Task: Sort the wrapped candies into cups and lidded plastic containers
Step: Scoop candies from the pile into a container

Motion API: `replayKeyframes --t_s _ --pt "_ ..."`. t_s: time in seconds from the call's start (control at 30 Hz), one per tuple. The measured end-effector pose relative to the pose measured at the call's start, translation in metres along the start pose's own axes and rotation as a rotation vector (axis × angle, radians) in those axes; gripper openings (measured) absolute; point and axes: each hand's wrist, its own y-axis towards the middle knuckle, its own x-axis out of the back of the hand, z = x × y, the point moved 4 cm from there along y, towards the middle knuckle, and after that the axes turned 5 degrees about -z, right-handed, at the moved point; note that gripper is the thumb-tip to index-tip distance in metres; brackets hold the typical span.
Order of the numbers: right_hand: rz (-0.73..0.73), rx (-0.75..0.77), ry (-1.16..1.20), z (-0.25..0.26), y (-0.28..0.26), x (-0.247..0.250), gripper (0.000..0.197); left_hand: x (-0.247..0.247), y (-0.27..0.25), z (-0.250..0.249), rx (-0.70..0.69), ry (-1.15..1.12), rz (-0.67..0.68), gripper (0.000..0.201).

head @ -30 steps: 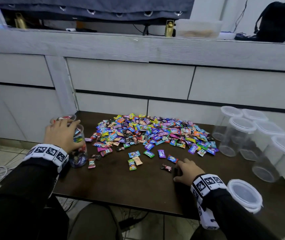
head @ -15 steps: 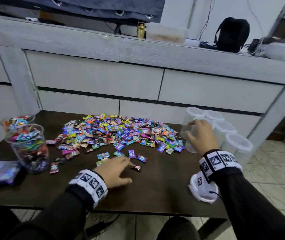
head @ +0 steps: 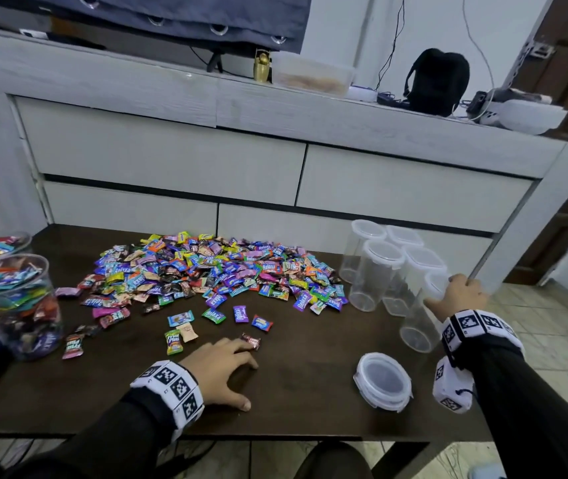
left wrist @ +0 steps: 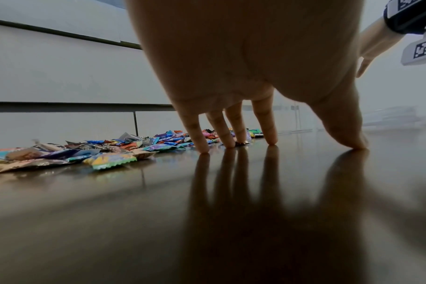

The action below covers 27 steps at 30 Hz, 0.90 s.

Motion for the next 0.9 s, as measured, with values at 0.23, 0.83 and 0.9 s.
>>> replayKeyframes --t_s 0.23,0.83,0.9 --pt "0.026 -0.099 0.189 -0.003 -0.007 0.006 0.073 0.0 -0.001 0.001 0.009 -0.013 0.002 0.072" --pt "0.293 0.85 0.588 0.175 -0.15 0.039 0.059 0.029 -0.021 0.022 0.136 -0.753 -0.318 0.134" --pt "0.331 0.948 0.599 0.188 -0.168 0.033 0.058 0.043 -0.029 0.027 0.103 -0.823 -0.436 0.133"
